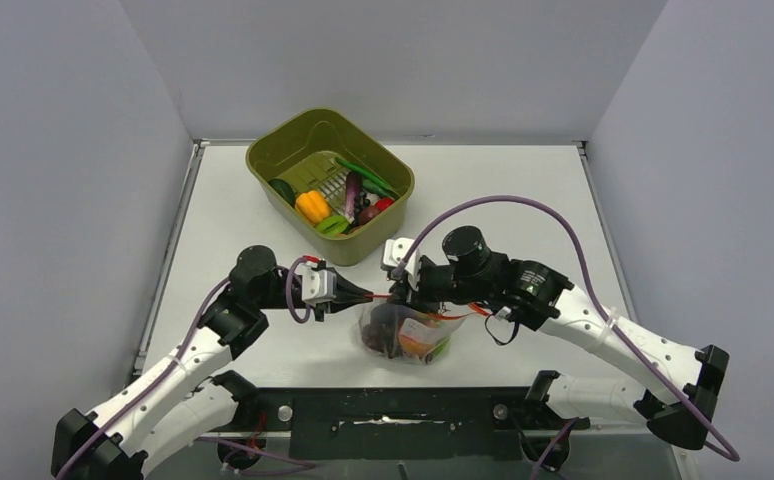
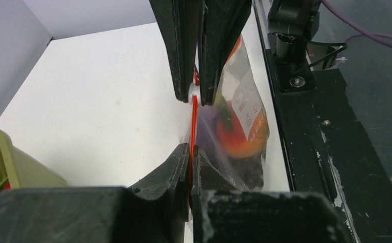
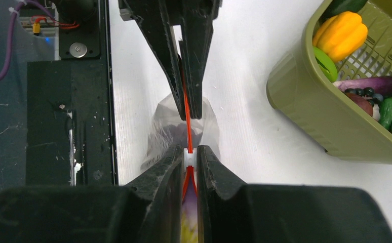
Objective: Place the food in the zip-top bag and seal the zipper
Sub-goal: Zip the zipper food storage bag at the center of the board.
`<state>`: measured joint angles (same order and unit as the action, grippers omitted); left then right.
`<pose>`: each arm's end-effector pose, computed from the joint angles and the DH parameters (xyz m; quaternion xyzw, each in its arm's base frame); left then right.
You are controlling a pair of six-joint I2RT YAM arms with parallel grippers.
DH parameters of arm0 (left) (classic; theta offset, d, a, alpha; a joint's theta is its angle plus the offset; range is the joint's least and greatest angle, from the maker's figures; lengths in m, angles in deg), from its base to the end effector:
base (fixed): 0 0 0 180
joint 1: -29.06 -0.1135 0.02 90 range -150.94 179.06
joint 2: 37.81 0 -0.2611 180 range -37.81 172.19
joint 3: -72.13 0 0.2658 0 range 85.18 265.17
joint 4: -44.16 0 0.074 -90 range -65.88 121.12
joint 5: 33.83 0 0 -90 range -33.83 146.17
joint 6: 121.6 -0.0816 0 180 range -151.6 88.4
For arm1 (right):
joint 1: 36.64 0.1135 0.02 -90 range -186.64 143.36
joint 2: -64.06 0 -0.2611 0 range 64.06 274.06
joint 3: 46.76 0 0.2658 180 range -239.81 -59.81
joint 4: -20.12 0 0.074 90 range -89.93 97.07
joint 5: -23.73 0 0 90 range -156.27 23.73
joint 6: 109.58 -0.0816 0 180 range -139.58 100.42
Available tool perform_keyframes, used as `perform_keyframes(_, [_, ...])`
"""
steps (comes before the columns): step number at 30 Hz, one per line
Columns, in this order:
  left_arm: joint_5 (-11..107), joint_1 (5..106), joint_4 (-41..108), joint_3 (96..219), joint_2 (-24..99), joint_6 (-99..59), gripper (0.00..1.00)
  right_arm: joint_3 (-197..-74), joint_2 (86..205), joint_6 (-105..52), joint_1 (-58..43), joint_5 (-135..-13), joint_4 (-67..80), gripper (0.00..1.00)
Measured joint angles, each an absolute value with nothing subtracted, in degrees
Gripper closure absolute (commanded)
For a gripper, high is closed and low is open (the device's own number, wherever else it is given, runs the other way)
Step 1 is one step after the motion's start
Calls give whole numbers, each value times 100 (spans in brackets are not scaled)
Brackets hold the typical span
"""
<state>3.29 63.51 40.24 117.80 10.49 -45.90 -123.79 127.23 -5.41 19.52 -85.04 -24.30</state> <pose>0.1564 -0.1862 0.2822 0.5457 0.4864 -0.4314 0.5286 0.1399 0.2559 0.3333 -0.5596 0.6539 0.3075 0.4059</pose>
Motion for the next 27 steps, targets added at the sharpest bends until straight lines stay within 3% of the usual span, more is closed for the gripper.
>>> perform_keyframes(27, [1241,6238,2427,12263,286,-5257,100,-12301,11569,-727,1325,-8082,-3488,100])
